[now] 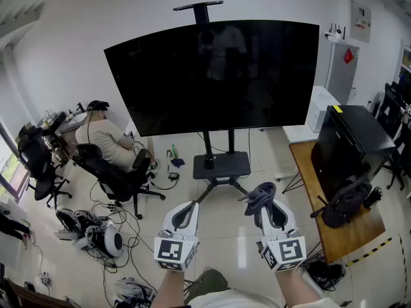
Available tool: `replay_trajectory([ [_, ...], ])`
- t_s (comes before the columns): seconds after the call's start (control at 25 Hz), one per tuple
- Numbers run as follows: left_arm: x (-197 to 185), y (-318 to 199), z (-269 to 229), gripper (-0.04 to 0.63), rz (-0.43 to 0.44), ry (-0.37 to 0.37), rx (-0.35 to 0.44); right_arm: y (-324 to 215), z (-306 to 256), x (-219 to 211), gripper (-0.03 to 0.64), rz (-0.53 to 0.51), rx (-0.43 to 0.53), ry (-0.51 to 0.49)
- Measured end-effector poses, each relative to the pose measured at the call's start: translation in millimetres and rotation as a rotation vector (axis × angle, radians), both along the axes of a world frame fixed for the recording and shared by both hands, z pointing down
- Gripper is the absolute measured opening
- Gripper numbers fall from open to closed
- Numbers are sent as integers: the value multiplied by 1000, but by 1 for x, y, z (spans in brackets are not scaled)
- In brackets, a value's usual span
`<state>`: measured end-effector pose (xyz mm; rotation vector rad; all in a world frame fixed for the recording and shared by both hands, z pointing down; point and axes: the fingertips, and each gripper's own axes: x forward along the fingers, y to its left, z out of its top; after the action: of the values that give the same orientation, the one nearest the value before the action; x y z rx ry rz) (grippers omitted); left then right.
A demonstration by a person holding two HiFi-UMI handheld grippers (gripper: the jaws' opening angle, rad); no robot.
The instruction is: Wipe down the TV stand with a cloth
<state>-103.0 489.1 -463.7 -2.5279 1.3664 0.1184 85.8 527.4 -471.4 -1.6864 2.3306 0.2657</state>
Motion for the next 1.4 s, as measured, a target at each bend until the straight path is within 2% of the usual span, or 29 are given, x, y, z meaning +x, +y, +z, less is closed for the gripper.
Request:
replay_trajectory([
  [0.16, -4, -53, 9, 72, -6, -4, 19, -47, 15, 0, 60, 19, 7, 6],
  [0.32, -15, -127, 18, 72, 33, -13, 44, -116, 22, -21, 61, 24, 22, 26],
  [0.56, -73, -258, 23, 81, 38, 11, 33, -244, 21, -71, 61, 53, 35, 41],
  [0.6, -83, -277, 23, 81, 41, 13, 15, -264, 17, -80, 60, 62, 41, 43],
  [0.72, -96, -332, 26, 81, 41, -2, -105, -324, 8, -95, 61, 86, 54, 33],
  [0.84, -112, -390, 27, 81, 21, 29, 7, -373, 13, -111, 61, 99, 46, 42],
  [0.92, -120, -418, 38, 82, 39, 26, 23, -399, 21, -123, 61, 114, 39, 47],
  [1.0, -104, -462, 48, 82, 65, 8, 10, -443, 30, -110, 60, 122, 25, 36],
  [1.12, -47, -545, 69, 81, 70, 3, -32, -527, 51, -53, 60, 121, 2, 4],
  [1.24, 3, -575, 107, 83, 42, -31, -86, -562, 91, 1, 61, 115, 2, -12],
  [1.36, 48, -652, 186, 83, 11, -58, -104, -645, 162, 51, 60, 94, 41, -17],
  [1.4, 55, -680, 232, 83, -13, -89, -154, -674, 199, 62, 60, 90, 57, -23],
])
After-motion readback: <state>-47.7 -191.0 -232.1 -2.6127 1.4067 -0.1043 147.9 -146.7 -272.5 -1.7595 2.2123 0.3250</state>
